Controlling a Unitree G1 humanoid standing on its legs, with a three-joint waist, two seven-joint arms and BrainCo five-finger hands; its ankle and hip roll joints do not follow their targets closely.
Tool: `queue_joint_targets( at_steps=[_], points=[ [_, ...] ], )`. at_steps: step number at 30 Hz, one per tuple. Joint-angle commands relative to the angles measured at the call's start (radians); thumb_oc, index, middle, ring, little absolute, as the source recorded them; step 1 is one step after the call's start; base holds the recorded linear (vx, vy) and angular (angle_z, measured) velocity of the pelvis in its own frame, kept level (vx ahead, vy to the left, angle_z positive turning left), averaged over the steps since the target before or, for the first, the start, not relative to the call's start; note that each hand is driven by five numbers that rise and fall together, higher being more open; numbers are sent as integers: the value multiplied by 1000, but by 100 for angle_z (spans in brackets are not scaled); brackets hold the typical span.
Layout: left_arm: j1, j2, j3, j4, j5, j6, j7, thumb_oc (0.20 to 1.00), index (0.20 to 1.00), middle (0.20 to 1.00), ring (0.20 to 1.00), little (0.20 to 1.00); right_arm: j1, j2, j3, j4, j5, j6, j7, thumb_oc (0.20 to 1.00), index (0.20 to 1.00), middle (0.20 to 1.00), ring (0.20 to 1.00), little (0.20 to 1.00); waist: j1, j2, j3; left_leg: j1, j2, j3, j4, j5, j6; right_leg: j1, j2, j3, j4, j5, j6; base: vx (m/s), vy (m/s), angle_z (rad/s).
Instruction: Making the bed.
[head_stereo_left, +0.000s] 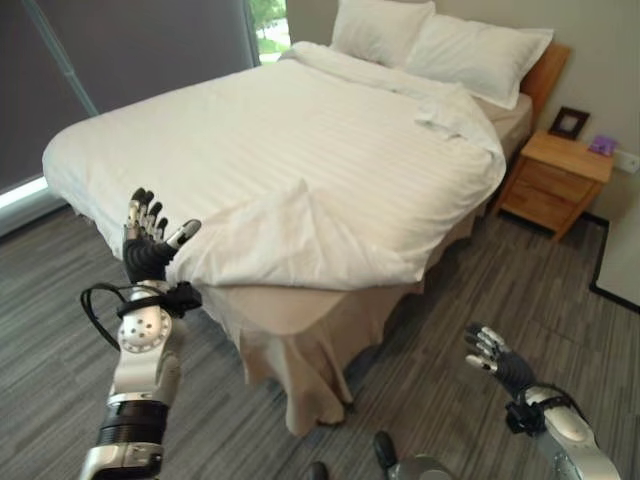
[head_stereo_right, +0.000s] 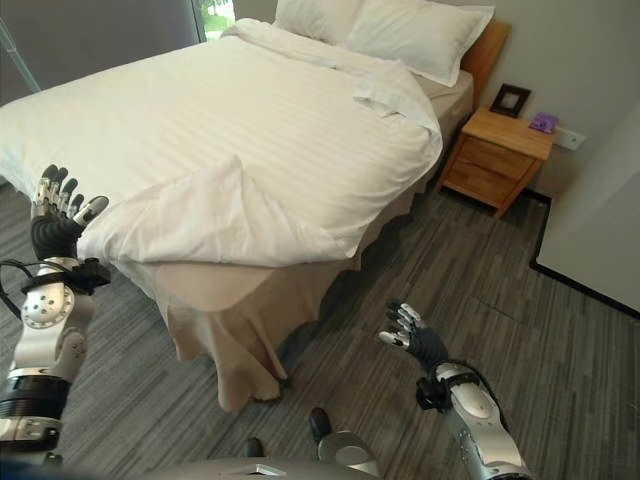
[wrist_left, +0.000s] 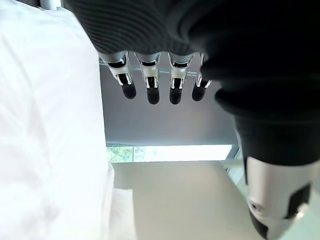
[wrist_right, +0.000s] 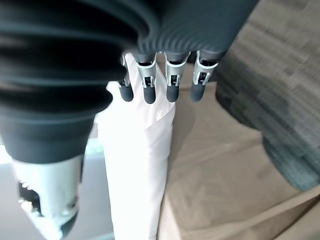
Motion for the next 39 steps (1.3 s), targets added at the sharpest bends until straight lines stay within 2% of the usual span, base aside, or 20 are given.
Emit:
queue_joint_targets(
  at_steps=[1,2,4,5,8,14,16,20,22,23,24,25,28,31,37,38,39],
  points=[
    [-226,100,-106,123,114,0,-39,1000,1000,1000,1000,1000,-43,-49,1,-20,40,-38,23,1000,1000,1000,1000,1000,-34,14,-43,67,1,17,11,-19,-49,23,-14,1,28,20,43,90,-53,2],
    [-335,174,-196,227,225,40,-47,1000,1000,1000,1000,1000,-45,-52,14,-8,45,-39,27,1000,1000,1000,1000,1000,-49,24,-46,66,4,16,11,-16,-53,23,-11,-1,29,17,40,69,-40,2],
    [-401,204,-249,278,280,55,-57,1000,1000,1000,1000,1000,-39,-49,14,-7,43,-37,31,1000,1000,1000,1000,1000,-53,27,-45,64,5,16,11,-17,-56,22,-11,-3,28,15,38,72,-32,-6],
    [-512,259,-347,382,373,81,-98,1000,1000,1000,1000,1000,-21,-59,21,-7,41,-30,44,1000,1000,1000,1000,1000,-71,38,-45,58,7,18,11,-16,-60,18,-11,-7,26,13,36,97,-31,-4],
    [-622,276,-422,518,430,93,-93,1000,1000,1000,1000,1000,13,-66,23,-16,49,-26,61,1000,1000,1000,1000,1000,-85,45,-41,47,10,21,11,-15,-65,11,-12,-12,21,14,34,77,-16,-4],
    [-810,281,-524,731,494,122,-89,1000,1000,1000,1000,1000,37,-83,28,-33,84,-16,83,1000,1000,1000,1000,1000,-120,59,-17,-7,15,35,11,-10,-75,-47,-14,-2,21,25,38,16,2,-12],
    [-832,279,-531,772,502,135,-89,1000,1000,1000,1000,1000,29,-91,38,-30,86,-14,85,1000,1000,1000,1000,1000,-125,60,-9,-24,17,39,11,-7,-77,-67,-12,3,20,30,38,-43,8,-8],
    [-934,317,-564,862,538,162,-71,1000,1000,1000,1000,1000,-1,-120,62,-35,109,-5,93,1000,1000,1000,1000,1000,-142,62,19,-101,27,69,11,3,-87,-149,-5,22,5,54,42,-43,-1,-17],
    [-992,322,-584,881,529,169,-40,1000,1000,1000,1000,1000,-32,-126,80,-34,147,-4,87,1000,1000,1000,1000,1000,-153,58,53,-164,30,77,11,17,-91,-223,1,31,11,69,42,-175,-13,-15],
    [-1008,333,-575,900,505,171,-21,1000,1000,1000,1000,1000,-60,-127,95,-36,174,-7,71,1000,1000,1000,1000,1000,-166,48,77,-220,34,85,11,26,-95,-283,4,39,20,81,43,-157,-20,-17],
    [-1007,334,-574,900,505,170,-21,1000,1000,1000,1000,1000,-62,-127,97,-35,174,-8,71,1000,1000,1000,1000,1000,-167,48,74,-224,33,85,11,27,-95,-288,4,40,22,81,43,-209,-10,-16],
    [-1035,348,-567,924,470,176,-12,1000,1000,1000,1000,1000,-104,-144,108,-57,198,-14,57,1000,1000,1000,1000,1000,-178,40,112,-292,36,99,11,32,-98,-358,10,50,24,99,49,-158,-9,0],
    [-1075,375,-574,959,429,177,-5,1000,1000,1000,1000,1000,-143,-159,116,-101,223,-44,33,1000,1000,1000,1000,1000,-189,38,154,-412,36,121,11,44,-105,-471,10,65,13,133,58,-160,-10,-38],
    [-1031,355,-496,989,318,176,-6,1000,1000,1000,1000,1000,-193,-148,144,-115,216,-71,-6,1000,1000,1000,1000,1000,-190,38,226,-537,35,139,11,58,-116,-586,10,64,-3,159,65,-84,-16,-19],
    [-937,315,-374,1015,176,182,-10,1000,1000,1000,1000,1000,-163,-116,155,-131,223,-70,-16,1000,1000,1000,1000,1000,-179,19,289,-611,48,157,11,62,-122,-683,34,69,-5,176,64,27,-28,-13],
    [-921,305,-353,1019,157,184,-10,947,947,947,947,947,-153,-110,155,-129,220,-67,-16,1000,1000,1000,1000,1000,-176,18,293,-613,49,158,11,62,-123,-686,34,68,-5,175,64,28,-15,-9],
    [-918,305,-351,1018,157,184,-9,837,837,837,837,837,-152,-112,155,-129,220,-67,-16,1000,1000,1000,1000,1000,-176,19,292,-613,49,158,11,61,-123,-686,34,68,-5,175,64,37,-12,-4]
  ],
)
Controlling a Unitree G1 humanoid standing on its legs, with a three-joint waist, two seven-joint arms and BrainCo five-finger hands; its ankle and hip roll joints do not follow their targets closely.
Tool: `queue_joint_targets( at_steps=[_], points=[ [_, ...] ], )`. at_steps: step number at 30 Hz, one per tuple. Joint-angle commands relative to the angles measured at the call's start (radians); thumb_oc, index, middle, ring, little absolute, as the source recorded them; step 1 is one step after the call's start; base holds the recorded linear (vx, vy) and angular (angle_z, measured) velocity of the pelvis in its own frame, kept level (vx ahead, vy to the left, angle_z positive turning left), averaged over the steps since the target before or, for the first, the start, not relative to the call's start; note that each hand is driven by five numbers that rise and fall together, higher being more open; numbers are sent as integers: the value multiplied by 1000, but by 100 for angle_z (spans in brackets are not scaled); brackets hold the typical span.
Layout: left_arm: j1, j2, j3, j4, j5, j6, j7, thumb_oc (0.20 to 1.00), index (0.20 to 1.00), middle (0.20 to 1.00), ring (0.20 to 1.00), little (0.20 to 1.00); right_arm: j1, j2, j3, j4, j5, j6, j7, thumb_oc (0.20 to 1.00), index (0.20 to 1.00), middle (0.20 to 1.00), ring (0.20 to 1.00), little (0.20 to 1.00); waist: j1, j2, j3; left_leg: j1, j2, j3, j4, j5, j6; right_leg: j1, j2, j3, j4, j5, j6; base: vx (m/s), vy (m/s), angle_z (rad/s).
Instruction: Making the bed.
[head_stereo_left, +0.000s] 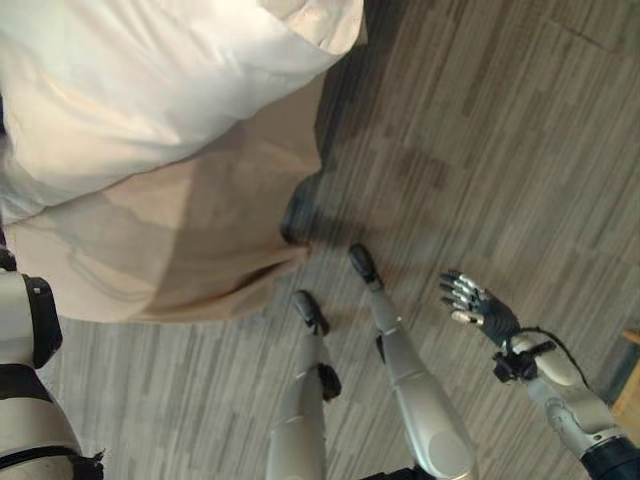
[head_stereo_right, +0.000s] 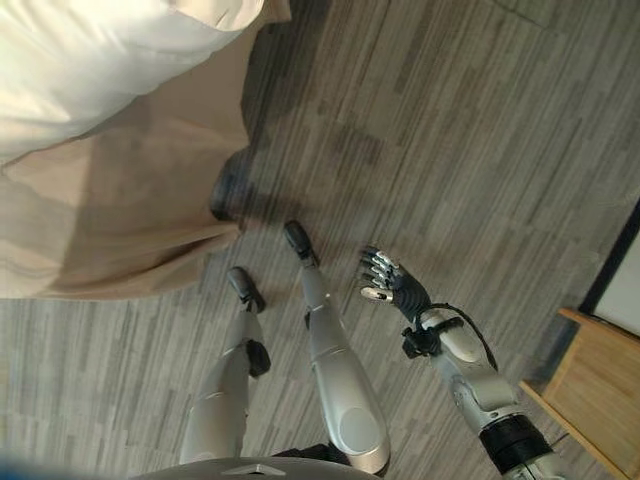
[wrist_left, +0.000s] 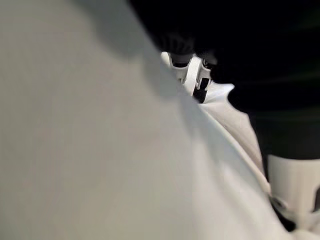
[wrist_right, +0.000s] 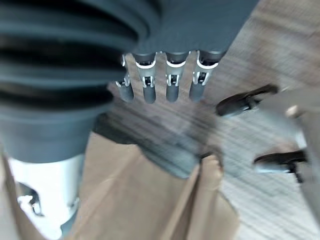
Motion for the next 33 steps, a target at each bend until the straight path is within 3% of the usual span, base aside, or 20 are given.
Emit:
queue_joint_targets(
  at_steps=[1,5,11,17,20,21,22,25,27,30,32,33],
  points=[
    [111,-87,-37,123,-86,94,-77,200,200,200,200,200,61,29,-19,4,15,-16,1,1000,1000,1000,1000,1000,-24,-54,3,60,22,-26,5,0,-56,55,-8,-28,15,-12,74,25,-6,-3],
    [120,-92,-43,100,-81,84,-83,200,200,200,200,200,65,26,-16,25,6,-9,5,1000,1000,1000,1000,1000,-19,-38,0,86,13,-31,5,-7,-54,75,-13,-34,20,-20,71,38,35,-1],
    [62,-69,-132,-16,-52,36,-76,200,200,200,200,200,57,5,7,32,2,0,39,1000,1000,1000,1000,1000,-7,7,-37,170,1,-36,5,-31,-52,150,-30,-46,26,-41,71,20,71,0],
    [116,-75,-118,-186,-74,-7,-69,200,200,200,200,200,56,-13,9,51,-33,2,38,1000,1000,1000,1000,1000,11,28,-62,260,-4,-49,5,-47,-52,253,-50,-63,30,-60,76,33,35,5],
    [350,-99,-47,-454,-31,-25,-75,200,200,200,200,200,72,-8,-30,86,-66,7,31,1000,1000,1000,1000,1000,38,35,-85,333,-6,-61,5,-52,-48,337,-70,-81,25,-78,78,52,18,11],
    [497,-124,0,-576,-8,-26,-106,200,200,200,200,200,85,0,-61,96,-81,8,32,1000,1000,1000,1000,1000,51,38,-93,365,-11,-72,5,-59,-42,371,-74,-93,26,-90,76,16,25,9],
    [502,-124,5,-579,-8,-25,-105,200,200,200,200,200,85,-1,-59,95,-81,9,32,1000,1000,1000,1000,1000,49,37,-95,362,-12,-71,5,-55,-42,368,-75,-92,25,-87,75,41,33,14],
    [798,-205,98,-736,44,-12,-169,200,200,200,200,200,115,16,-111,106,-106,17,43,1000,1000,1000,1000,1000,73,38,-118,414,-16,-87,5,-70,-33,426,-82,-107,27,-110,71,45,25,16],
    [970,-289,123,-771,85,5,-226,200,200,200,200,200,138,27,-139,108,-125,22,53,1000,1000,1000,1000,1000,82,36,-135,443,-17,-92,5,-77,-28,456,-83,-117,32,-125,66,56,30,9],
    [1128,-419,146,-683,84,19,-281,200,200,200,200,200,157,39,-159,125,-155,28,62,1000,1000,1000,1000,1000,87,35,-162,477,-19,-99,5,-85,-23,497,-85,-121,34,-136,60,54,27,12],
    [1275,-505,138,-656,184,40,-320,200,200,200,200,200,171,53,-182,149,-170,32,68,1000,1000,1000,1000,1000,103,35,-200,502,-20,-102,5,-89,-18,533,-83,-128,19,-139,55,76,18,9],
    [1277,-506,138,-656,184,40,-319,200,200,200,200,200,172,52,-181,149,-170,32,68,1000,1000,1000,1000,1000,103,36,-200,503,-20,-102,5,-89,-18,534,-82,-128,18,-139,55,70,17,6]
  ],
)
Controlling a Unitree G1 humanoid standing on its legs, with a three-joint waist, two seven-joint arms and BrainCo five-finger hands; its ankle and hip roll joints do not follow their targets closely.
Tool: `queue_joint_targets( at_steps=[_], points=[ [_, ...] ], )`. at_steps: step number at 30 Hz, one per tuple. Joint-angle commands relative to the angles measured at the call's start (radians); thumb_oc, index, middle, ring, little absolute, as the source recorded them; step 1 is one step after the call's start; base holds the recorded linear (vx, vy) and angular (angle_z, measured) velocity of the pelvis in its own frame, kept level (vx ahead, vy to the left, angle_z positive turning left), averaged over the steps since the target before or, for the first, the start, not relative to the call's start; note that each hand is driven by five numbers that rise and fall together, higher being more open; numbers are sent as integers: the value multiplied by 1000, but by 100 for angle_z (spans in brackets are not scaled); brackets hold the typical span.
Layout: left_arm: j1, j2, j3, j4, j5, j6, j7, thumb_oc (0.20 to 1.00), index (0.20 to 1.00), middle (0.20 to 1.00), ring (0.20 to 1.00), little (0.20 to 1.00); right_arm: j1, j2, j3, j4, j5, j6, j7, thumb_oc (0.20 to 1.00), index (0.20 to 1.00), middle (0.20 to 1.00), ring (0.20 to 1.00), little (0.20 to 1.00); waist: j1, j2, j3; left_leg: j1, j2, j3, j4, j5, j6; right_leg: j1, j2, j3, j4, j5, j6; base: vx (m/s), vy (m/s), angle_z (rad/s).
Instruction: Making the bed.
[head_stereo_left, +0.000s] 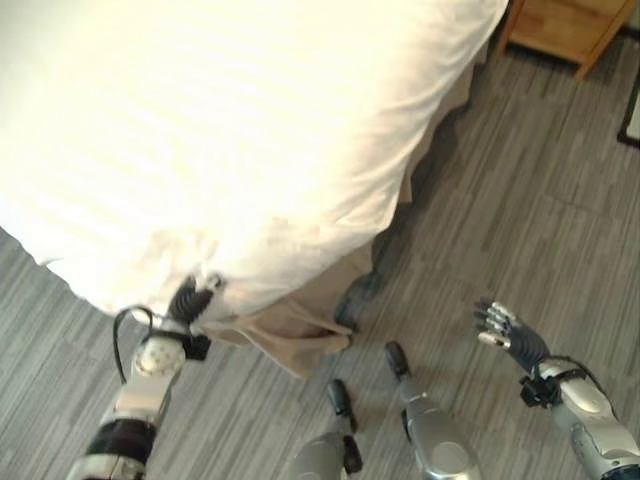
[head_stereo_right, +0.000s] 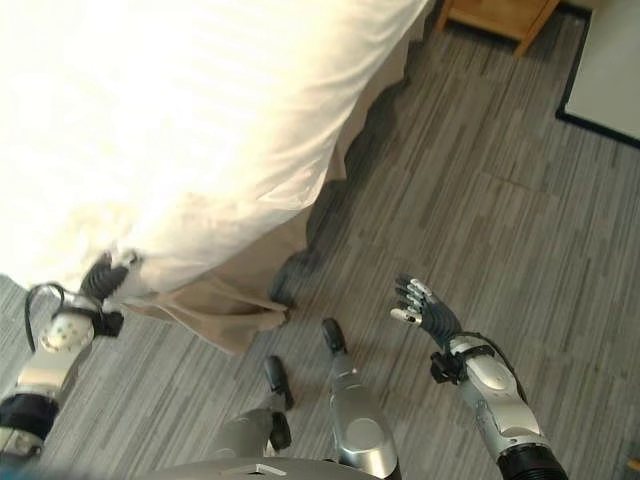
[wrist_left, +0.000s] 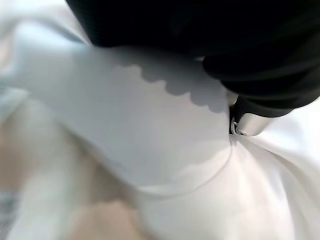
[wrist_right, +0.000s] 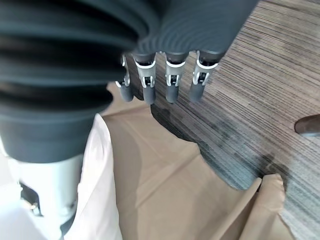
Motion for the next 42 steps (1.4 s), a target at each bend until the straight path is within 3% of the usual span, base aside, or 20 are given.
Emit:
queue_joint_targets(
  at_steps=[1,4,9,13,14,18,19,20,21,22,23,27,28,30,35,39,40,42],
  points=[
    [66,-8,-65,83,145,32,-84,200,200,200,200,200,43,8,-13,-22,-46,-24,26,1000,1000,1000,1000,1000,-2,-22,-53,45,-14,-21,12,-23,-13,49,-56,-29,16,-29,101,52,6,-1],
    [130,-117,-139,270,230,38,-114,200,200,200,200,200,44,12,-6,-5,-70,-20,30,1000,1000,1000,1000,1000,9,-26,-97,71,-16,-17,12,-29,-6,77,-50,-31,10,-33,101,68,4,-2],
    [122,-219,-221,474,353,43,-97,200,200,200,200,200,39,18,16,3,-90,-19,20,1000,1000,1000,1000,1000,14,-26,-129,95,-15,-20,12,-32,-3,107,-47,-38,10,-41,99,50,-7,-5],
    [109,-297,-210,633,342,56,-102,200,200,200,200,200,41,27,33,10,-99,-12,16,1000,1000,1000,1000,1000,16,-25,-152,121,-16,-30,12,-31,-4,139,-45,-49,11,-51,92,56,-27,-1],
    [107,-305,-205,647,333,57,-105,1000,1000,1000,1000,1000,41,29,36,10,-101,-9,15,1000,1000,1000,1000,1000,16,-25,-156,126,-16,-33,12,-30,-4,144,-45,-51,13,-53,90,0,0,0],
    [106,-298,-213,600,288,47,-138,1000,1000,1000,1000,1000,40,36,40,26,-104,-2,13,1000,1000,1000,1000,1000,19,-17,-176,139,-17,-41,12,-26,-6,169,-47,-65,14,-59,85,33,-30,6],
    [119,-240,-284,444,357,18,-141,1000,1000,1000,1000,1000,29,34,42,42,-109,-5,4,1000,1000,1000,1000,1000,25,-8,-180,143,-19,-52,12,-24,-5,179,-49,-76,15,-62,84,11,-31,7],
    [123,-237,-285,438,357,20,-142,1000,1000,1000,1000,1000,30,36,42,43,-110,-6,5,1000,1000,1000,1000,1000,25,-9,-180,144,-19,-53,12,-24,-5,180,-49,-77,15,-62,84,14,-25,8],
    [146,-186,-335,324,396,6,-177,1000,1000,1000,1000,1000,28,32,39,42,-106,-6,6,1000,1000,1000,1000,1000,29,-4,-181,148,-20,-57,12,-26,-4,185,-51,-81,15,-65,85,3,-5,13],
    [205,-62,-371,154,441,-15,-247,1000,1000,1000,1000,1000,20,18,31,58,-103,-12,12,1000,1000,1000,1000,1000,38,9,-180,150,-22,-62,12,-26,-3,193,-55,-89,16,-68,86,8,-12,17],
    [242,4,-392,97,465,-19,-314,1000,1000,1000,1000,1000,14,14,31,71,-103,-12,16,1000,1000,1000,1000,1000,39,14,-183,152,-23,-64,12,-27,-3,198,-56,-93,15,-69,86,6,-11,18],
    [340,116,-426,30,550,-33,-468,1000,1000,1000,1000,1000,-1,10,34,85,-87,-6,42,1000,1000,1000,1000,1000,44,33,-195,157,-25,-63,12,-35,0,206,-61,-96,12,-73,85,32,-6,7],
    [376,110,-442,78,566,-34,-528,1000,1000,1000,1000,1000,-4,11,46,87,-72,1,59,1000,1000,1000,1000,1000,41,38,-203,159,-26,-58,12,-38,0,208,-60,-91,11,-74,84,37,-1,0],
    [382,86,-452,133,581,-40,-534,1000,1000,1000,1000,1000,-3,10,51,81,-69,3,65,1000,1000,1000,1000,1000,38,41,-207,160,-26,-55,12,-39,1,207,-59,-88,11,-75,83,18,-2,-1],
    [466,41,-511,118,567,-43,-643,1000,1000,1000,1000,1000,-1,-3,55,74,-72,19,78,1000,1000,1000,1000,1000,35,56,-211,164,-26,-54,12,-44,3,210,-60,-85,11,-78,78,0,0,0],
    [506,-26,-534,116,470,-14,-716,1000,1000,1000,1000,1000,-6,3,51,81,-65,24,68,1000,1000,1000,1000,1000,31,65,-209,165,-28,-53,12,-45,6,213,-60,-82,11,-79,76,0,0,0],
    [511,-28,-507,79,369,10,-739,1000,1000,1000,1000,1000,-3,5,48,88,-61,29,68,1000,1000,1000,1000,1000,29,71,-205,165,-28,-55,12,-43,7,216,-61,-84,11,-80,74,0,0,0],
    [513,-11,-490,59,341,14,-738,1000,1000,1000,1000,1000,-1,3,51,92,-65,29,71,1000,1000,1000,1000,1000,28,73,-204,166,-27,-56,12,-43,7,217,-61,-85,11,-79,74,0,0,0]
  ],
)
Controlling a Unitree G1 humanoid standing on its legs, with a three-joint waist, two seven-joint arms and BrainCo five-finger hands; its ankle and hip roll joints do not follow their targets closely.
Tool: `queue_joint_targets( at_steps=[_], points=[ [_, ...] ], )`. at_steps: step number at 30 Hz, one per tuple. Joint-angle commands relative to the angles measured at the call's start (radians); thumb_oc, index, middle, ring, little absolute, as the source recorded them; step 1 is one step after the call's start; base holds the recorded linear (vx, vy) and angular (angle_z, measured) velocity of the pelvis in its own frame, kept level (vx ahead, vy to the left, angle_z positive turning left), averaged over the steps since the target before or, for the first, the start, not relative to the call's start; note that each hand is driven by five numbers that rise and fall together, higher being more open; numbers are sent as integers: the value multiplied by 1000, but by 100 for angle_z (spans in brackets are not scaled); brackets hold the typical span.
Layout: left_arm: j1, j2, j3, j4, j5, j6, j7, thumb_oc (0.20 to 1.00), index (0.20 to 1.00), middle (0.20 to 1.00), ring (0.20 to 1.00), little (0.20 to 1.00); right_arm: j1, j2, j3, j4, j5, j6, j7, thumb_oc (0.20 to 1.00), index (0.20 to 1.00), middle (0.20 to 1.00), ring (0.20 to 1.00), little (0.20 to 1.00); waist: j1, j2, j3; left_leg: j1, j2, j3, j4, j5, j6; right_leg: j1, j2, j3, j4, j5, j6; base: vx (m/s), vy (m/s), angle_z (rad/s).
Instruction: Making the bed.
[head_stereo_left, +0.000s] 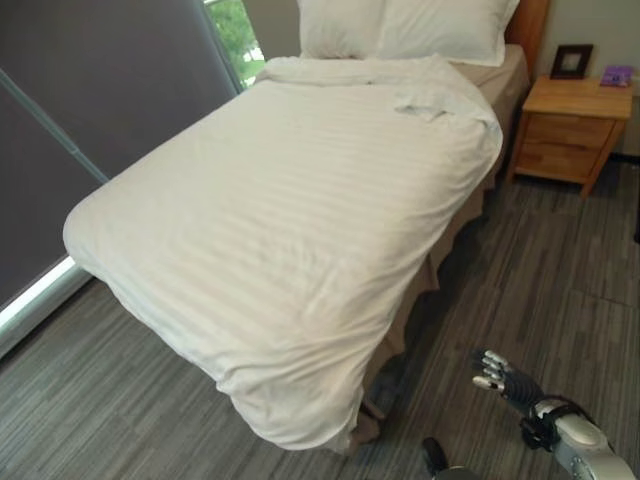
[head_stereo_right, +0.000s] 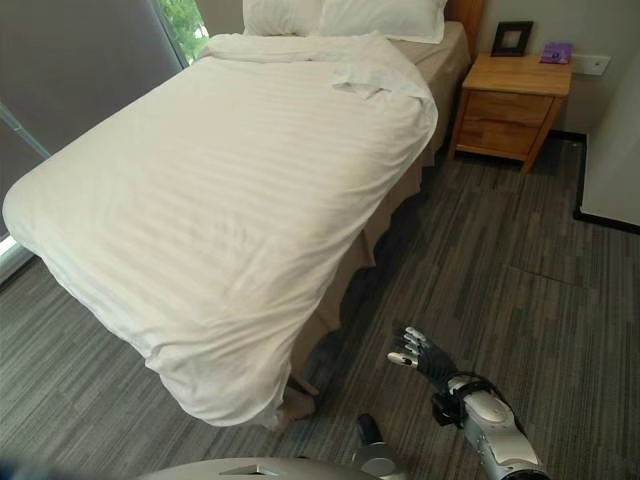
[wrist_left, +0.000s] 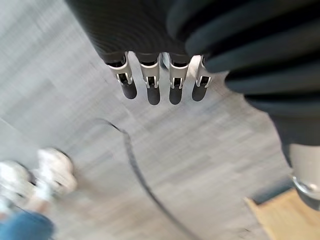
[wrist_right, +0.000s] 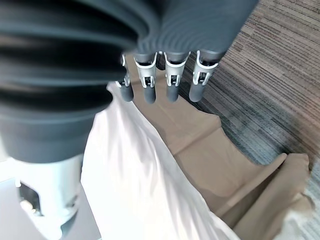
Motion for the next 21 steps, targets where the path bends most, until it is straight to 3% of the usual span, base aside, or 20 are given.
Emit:
queue_joint_targets(
  at_steps=[1,2,3,4,5,6,7,9,10,11,12,14,20,21],
  points=[
    [-18,102,102,-91,-213,10,-23,1000,1000,1000,1000,1000,-52,-11,15,-17,6,-19,16,1000,1000,1000,1000,1000,-16,-13,22,33,-25,-32,13,10,-17,79,-49,-53,17,-18,71,0,0,0],
    [-21,158,145,-165,-271,11,1,1000,1000,1000,1000,1000,-48,-16,18,-13,1,-21,20,1000,1000,1000,1000,1000,-16,-12,23,34,-25,-35,13,11,-18,80,-50,-56,17,-18,71,0,0,0],
    [-19,161,147,-170,-272,14,0,1000,1000,1000,1000,1000,-48,-15,19,-13,1,-21,20,1000,1000,1000,1000,1000,-17,-14,23,34,-25,-35,13,11,-18,81,-50,-56,17,-18,71,-14,2,10],
    [-20,344,267,-457,-537,55,7,1000,1000,1000,1000,1000,-35,-20,32,-14,10,-28,32,1000,1000,1000,1000,1000,-14,-13,24,38,-26,-39,13,18,-22,88,-52,-63,16,-16,71,-13,9,20],
    [0,428,382,-588,-749,93,-14,1000,1000,1000,1000,1000,-24,-21,32,-17,22,-39,40,1000,1000,1000,1000,1000,-4,-7,25,45,-25,-48,13,20,-23,99,-54,-69,16,-20,73,-36,-3,35],
    [5,499,432,-698,-896,122,-24,1000,1000,1000,1000,1000,-18,-20,37,-15,26,-47,45,1000,1000,1000,1000,1000,-3,-8,24,42,-26,-52,13,28,-25,98,-54,-73,16,-15,74,-25,-7,32],
    [23,531,530,-735,-1005,116,6,1000,1000,1000,1000,1000,-20,-11,56,-4,22,-60,47,1000,1000,1000,1000,1000,-1,-17,25,47,-26,-57,13,30,-28,106,-54,-79,16,-19,75,-47,-30,19],
    [-46,425,655,-763,-1197,83,62,1000,1000,1000,1000,1000,-10,6,73,-17,9,-80,58,1000,1000,1000,1000,1000,6,-42,23,42,-27,-70,13,43,-33,107,-56,-88,16,-17,76,-38,-38,-7],
    [-106,345,657,-713,-1225,34,121,1000,1000,1000,1000,1000,-1,10,71,-40,3,-91,59,1000,1000,1000,1000,1000,11,-53,25,45,-26,-73,13,43,-33,111,-56,-90,16,-20,76,-40,-41,-3],
    [-219,192,667,-671,-1214,-33,252,1000,1000,1000,1000,1000,6,24,73,-58,-23,-100,48,1000,1000,1000,1000,1000,15,-70,26,40,-24,-79,13,45,-33,111,-58,-97,16,-21,74,0,0,0],
    [-221,191,666,-670,-1213,-33,252,1000,1000,1000,1000,1000,6,23,72,-58,-23,-100,48,1000,1000,1000,1000,1000,16,-69,26,40,-24,-80,13,44,-33,111,-58,-97,16,-22,74,-33,-16,10],
    [-289,92,680,-701,-1209,-80,314,1000,1000,1000,1000,1000,19,35,63,-68,-29,-98,43,1000,1000,1000,1000,1000,13,-89,31,42,-23,-78,13,39,-32,115,-56,-98,16,-24,73,-17,7,8],
    [-358,-4,611,-628,-1122,-105,373,1000,1000,1000,1000,1000,27,43,57,-63,-41,-91,37,1000,1000,1000,1000,1000,0,-107,41,47,-22,-66,13,32,-30,118,-55,-91,16,-23,74,-6,13,-3],
    [-354,-47,594,-586,-1111,-100,400,598,598,598,598,598,24,49,58,-57,-42,-90,31,1000,1000,1000,1000,1000,-3,-114,47,44,-22,-63,13,31,-29,115,-55,-89,16,-23,75,-21,21,-4]
  ],
)
